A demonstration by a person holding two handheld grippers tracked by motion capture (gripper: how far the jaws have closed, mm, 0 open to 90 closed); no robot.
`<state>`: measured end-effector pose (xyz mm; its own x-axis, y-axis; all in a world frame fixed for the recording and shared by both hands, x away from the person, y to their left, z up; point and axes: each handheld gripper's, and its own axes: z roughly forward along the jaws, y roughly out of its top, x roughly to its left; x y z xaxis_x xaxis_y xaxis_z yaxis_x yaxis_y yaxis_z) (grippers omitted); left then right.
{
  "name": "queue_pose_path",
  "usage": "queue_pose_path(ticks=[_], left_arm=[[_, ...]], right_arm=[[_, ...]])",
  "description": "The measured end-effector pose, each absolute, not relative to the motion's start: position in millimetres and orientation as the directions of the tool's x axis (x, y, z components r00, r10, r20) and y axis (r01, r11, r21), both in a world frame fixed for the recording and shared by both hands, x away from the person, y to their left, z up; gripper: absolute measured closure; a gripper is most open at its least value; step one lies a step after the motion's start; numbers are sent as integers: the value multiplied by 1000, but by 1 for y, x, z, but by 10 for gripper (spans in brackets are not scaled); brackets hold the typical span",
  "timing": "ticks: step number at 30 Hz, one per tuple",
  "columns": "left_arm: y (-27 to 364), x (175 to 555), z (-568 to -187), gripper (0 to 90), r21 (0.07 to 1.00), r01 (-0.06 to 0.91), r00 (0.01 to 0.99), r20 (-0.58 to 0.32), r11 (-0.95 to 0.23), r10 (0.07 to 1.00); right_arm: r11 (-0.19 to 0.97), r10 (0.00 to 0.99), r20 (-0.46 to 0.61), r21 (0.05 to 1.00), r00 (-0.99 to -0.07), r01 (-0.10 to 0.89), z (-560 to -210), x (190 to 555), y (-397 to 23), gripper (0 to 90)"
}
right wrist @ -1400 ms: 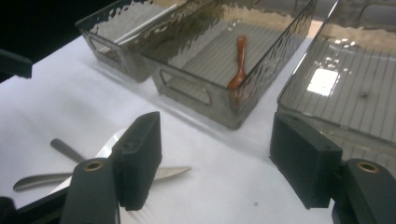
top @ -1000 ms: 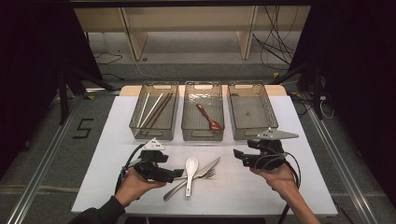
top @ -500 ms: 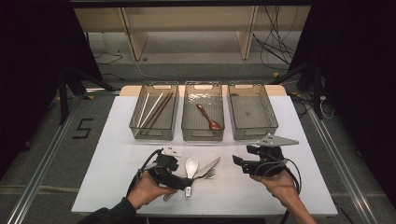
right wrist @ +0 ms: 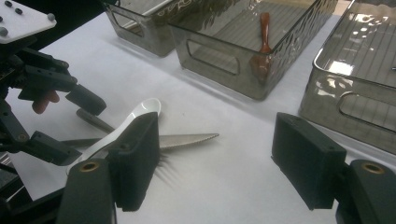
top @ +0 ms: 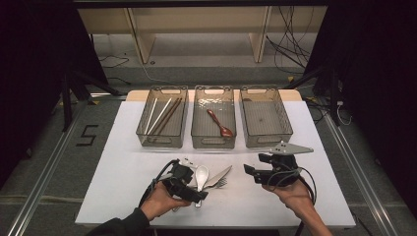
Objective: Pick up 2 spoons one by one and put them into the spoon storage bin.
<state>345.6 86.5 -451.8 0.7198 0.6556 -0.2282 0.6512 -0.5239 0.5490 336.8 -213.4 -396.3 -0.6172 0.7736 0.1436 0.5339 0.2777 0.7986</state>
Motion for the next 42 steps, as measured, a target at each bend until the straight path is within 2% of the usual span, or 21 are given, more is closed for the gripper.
queue_pose_path(ticks=[10, 26, 33, 37, 42], left_arm=[[80, 346, -458, 198, 530, 656, 720, -227, -537, 656], [75, 352, -467, 272, 500, 640, 731, -161, -583, 663], [75, 354, -469, 359, 491, 624, 743, -132, -608, 656], [78, 357, -470, 455, 482, 614, 751, -113, -625, 651], [83, 362, -469, 562, 479, 624, 747, -134, -617, 651]], right_arm=[[280, 771, 142, 799, -620, 532, -397, 337, -212, 330], [283, 766, 143, 800, -626, 529, -396, 337, -212, 332], [285, 766, 143, 799, -627, 530, -396, 337, -212, 334], [286, 765, 142, 799, -628, 529, -396, 337, -212, 335], [285, 766, 142, 798, -626, 530, -396, 337, -212, 335]])
